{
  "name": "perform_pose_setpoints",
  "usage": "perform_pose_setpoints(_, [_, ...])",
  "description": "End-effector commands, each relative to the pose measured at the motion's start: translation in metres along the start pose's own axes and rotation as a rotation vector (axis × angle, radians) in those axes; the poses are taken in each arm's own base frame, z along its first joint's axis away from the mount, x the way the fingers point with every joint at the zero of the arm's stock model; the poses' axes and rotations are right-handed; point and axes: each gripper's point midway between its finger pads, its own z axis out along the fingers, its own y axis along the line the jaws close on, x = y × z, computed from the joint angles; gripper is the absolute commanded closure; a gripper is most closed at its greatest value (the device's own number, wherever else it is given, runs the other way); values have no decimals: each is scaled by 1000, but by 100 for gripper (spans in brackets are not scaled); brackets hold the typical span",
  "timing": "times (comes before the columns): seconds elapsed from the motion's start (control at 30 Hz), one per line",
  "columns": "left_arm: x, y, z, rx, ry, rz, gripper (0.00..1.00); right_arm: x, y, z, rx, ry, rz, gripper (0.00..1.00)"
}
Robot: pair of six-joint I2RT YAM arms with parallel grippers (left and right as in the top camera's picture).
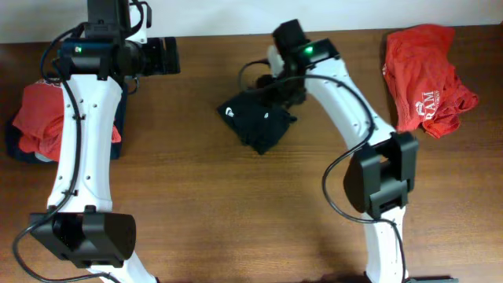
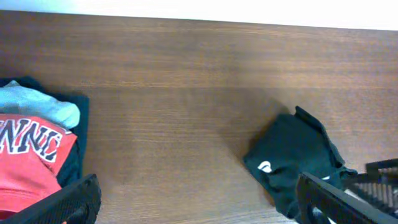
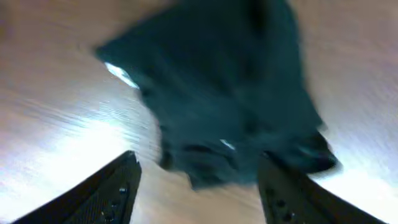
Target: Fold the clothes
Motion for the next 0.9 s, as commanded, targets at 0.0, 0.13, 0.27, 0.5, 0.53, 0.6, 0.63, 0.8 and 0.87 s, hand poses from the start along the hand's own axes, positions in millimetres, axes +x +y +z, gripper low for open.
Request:
perform_pose_setpoints(0.0, [2,12,5,-33,8,-14,1,-25,30,-13,-61,-113,-39,64])
perform_pose_setpoints(0.13, [3,17,4,-40,14,-23,1,-47,31,-5,-99,-189,115,96])
perform_pose_setpoints(0.27, [4,17,4,-41,20,-24,1,-45,17,10,-99,-168,310,96])
perform_pose_setpoints(0.5, [4,17,4,-41,20,-24,1,-22,1,39,-98,-90,417,96])
perform_pose_setpoints(0.53, [4,17,4,-41,20,-24,1,-17,-2,43,-91,-73,437,96])
perform_pose_setpoints(0.6, [4,17,4,-41,20,-24,1,-4,-7,55,-83,-41,485,96])
perform_pose_setpoints(0.63, [4,17,4,-41,20,-24,1,1,-9,60,-84,-27,497,96])
perform_pose_setpoints(0.8, [4,17,4,-41,20,-23,1,30,-15,89,-126,43,561,96])
perform_pose_setpoints(0.87, [4,18,4,-42,20,-23,1,42,-19,99,-126,59,572,96])
